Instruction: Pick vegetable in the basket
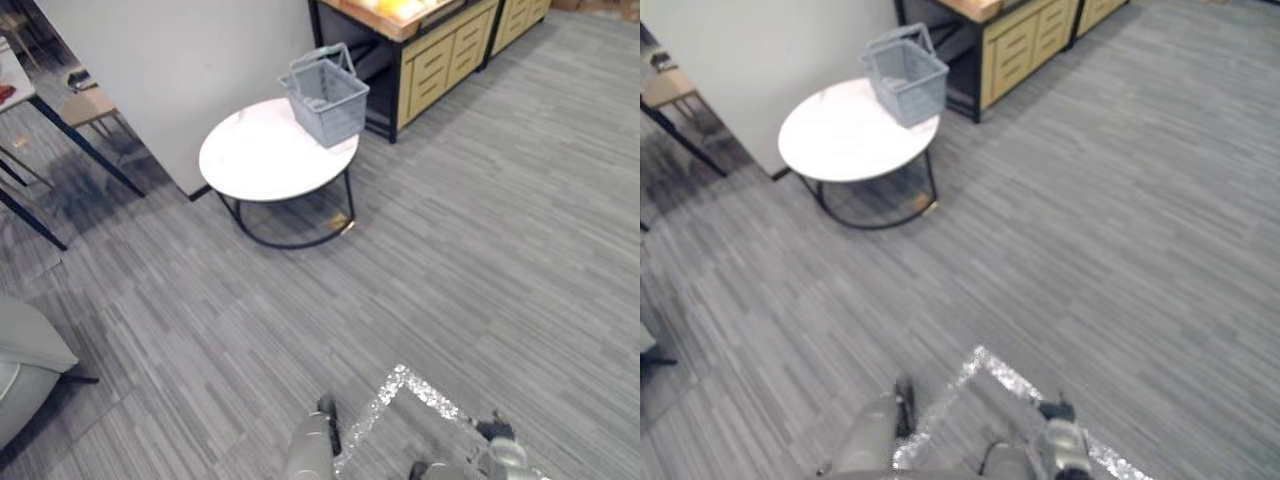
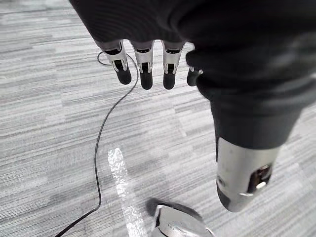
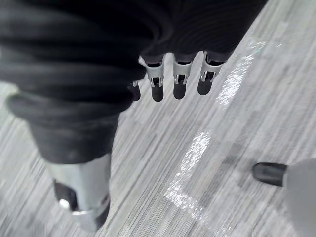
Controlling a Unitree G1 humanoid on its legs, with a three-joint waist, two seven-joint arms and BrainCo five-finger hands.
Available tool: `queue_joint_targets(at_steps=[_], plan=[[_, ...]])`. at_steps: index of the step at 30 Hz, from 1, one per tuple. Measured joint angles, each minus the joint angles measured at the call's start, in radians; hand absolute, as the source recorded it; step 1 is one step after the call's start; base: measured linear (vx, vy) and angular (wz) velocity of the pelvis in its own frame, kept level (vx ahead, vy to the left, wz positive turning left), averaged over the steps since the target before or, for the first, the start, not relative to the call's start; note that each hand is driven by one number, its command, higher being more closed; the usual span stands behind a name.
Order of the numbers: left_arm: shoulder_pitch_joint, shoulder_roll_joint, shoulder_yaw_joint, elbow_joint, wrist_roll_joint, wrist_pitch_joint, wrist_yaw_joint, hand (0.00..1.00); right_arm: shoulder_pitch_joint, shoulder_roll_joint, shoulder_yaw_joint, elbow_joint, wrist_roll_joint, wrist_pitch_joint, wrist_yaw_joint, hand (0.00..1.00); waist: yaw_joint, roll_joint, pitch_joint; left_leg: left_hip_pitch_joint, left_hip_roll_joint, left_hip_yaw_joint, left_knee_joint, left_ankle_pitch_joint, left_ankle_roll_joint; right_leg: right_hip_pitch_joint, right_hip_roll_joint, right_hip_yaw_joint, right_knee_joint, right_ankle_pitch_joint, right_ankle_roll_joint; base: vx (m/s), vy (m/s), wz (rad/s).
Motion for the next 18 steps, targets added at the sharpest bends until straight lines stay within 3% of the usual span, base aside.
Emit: queue_joint_targets(at_steps=[2, 3, 4, 6, 8, 9, 10, 12, 15, 17, 18], plan=[[0.015, -0.006, -0.012, 0.02, 0.0, 0.003, 0.003, 0.0, 0.007, -0.004, 0.02, -0.008, 0.0, -0.006, 0.0, 0.0, 0.005, 0.019, -0.006, 0.018, 0.01, -0.02, -0.063, 0.017, -0.006, 0.05, -0.008, 0.015, -0.013, -0.025, 0.041, 0.41, 0.366, -0.14], [0.023, -0.003, -0.026, 0.033, -0.001, 0.006, 0.0, 0.0, 0.012, -0.007, 0.021, 0.0, 0.0, -0.007, 0.0, 0.0, 0.005, 0.011, -0.004, 0.029, 0.0, -0.026, -0.045, 0.113, -0.016, 0.088, -0.027, 0.027, -0.036, -0.035, 0.057, 0.56, 0.481, -0.26], [0.031, 0.034, -0.044, 0.038, -0.001, 0.011, 0.001, 0.0, 0.008, 0.017, 0.023, 0.044, 0.0, -0.006, 0.006, 0.0, 0.016, -0.036, -0.021, 0.018, -0.042, 0.006, 0.036, 0.073, 0.007, 0.112, -0.07, 0.073, -0.078, -0.014, 0.055, 0.47, 0.377, -0.21], [0.019, 0.046, -0.063, 0.037, 0.0, 0.01, 0.005, 0.0, 0.006, 0.03, 0.021, 0.057, 0.0, -0.008, 0.012, 0.0, 0.018, -0.053, -0.026, -0.008, -0.053, 0.021, 0.115, 0.023, 0.027, 0.103, -0.089, 0.106, -0.079, 0.048, 0.068, 0.4, 0.319, -0.19], [-0.005, 0.067, -0.092, 0.038, 0.006, 0.014, 0.007, 0.0, 0.028, 0.027, -0.002, 0.082, -0.014, -0.008, 0.014, 0.0, 0.013, -0.07, -0.036, 0.004, -0.087, 0.044, 0.184, -0.052, 0.079, 0.067, -0.133, 0.159, 0.038, 0.118, 0.09, 0.47, 0.364, -0.17], [-0.007, 0.076, -0.102, 0.036, 0.011, 0.013, 0.007, 0.0, 0.038, 0.024, -0.023, 0.092, -0.027, -0.006, 0.013, 0.0, 0.007, -0.071, -0.036, 0.035, -0.102, 0.052, 0.174, -0.077, 0.089, 0.017, -0.148, 0.18, 0.161, 0.154, 0.083, 0.58, 0.426, -0.09], [-0.009, 0.081, -0.117, 0.035, 0.02, 0.015, 0.007, 0.0, 0.057, 0.025, -0.061, 0.108, -0.027, -0.003, 0.013, 0.0, -0.011, -0.074, -0.034, 0.104, -0.116, 0.06, 0.138, -0.104, 0.098, -0.093, -0.171, 0.205, 0.398, 0.297, 0.047, 0.41, 0.306, -0.1], [-0.009, 0.096, -0.145, 0.034, 0.022, 0.021, 0.012, 0.0, 0.068, 0.022, -0.109, 0.099, -0.026, -0.006, -0.002, 0.0, -0.018, -0.074, -0.028, 0.198, -0.124, 0.086, 0.095, -0.134, 0.117, -0.194, -0.188, 0.231, 0.629, 0.43, 0.009, 0.39, 0.238, -0.2], [-0.029, 0.101, -0.148, 0.012, 0.026, 0.019, 0.023, 0.0, 0.091, 0.02, -0.154, 0.108, -0.026, -0.003, -0.011, 0.0, -0.025, -0.084, -0.026, 0.309, -0.132, 0.083, 0.043, -0.148, 0.13, -0.315, -0.145, 0.217, 0.851, 0.306, -0.008, 0.38, 0.116, -0.01], [-0.046, 0.095, -0.139, 0.004, 0.052, 0.013, 0.029, 0.0, 0.118, 0.032, -0.207, 0.113, -0.025, 0.011, -0.021, 0.0, -0.038, -0.08, -0.021, 0.412, -0.132, 0.083, -0.029, -0.148, 0.13, -0.385, -0.118, 0.118, 0.779, 0.187, -0.01, 0.33, 0.011, 0.06], [-0.05, 0.085, -0.117, -0.005, 0.053, 0.014, 0.032, 0.0, 0.132, 0.041, -0.232, 0.11, -0.024, 0.017, -0.025, 0.0, -0.039, -0.077, -0.016, 0.448, -0.128, 0.092, -0.049, -0.149, 0.129, -0.39, -0.114, 0.071, 0.683, 0.173, -0.017, 0.23, -0.019, -0.04]])
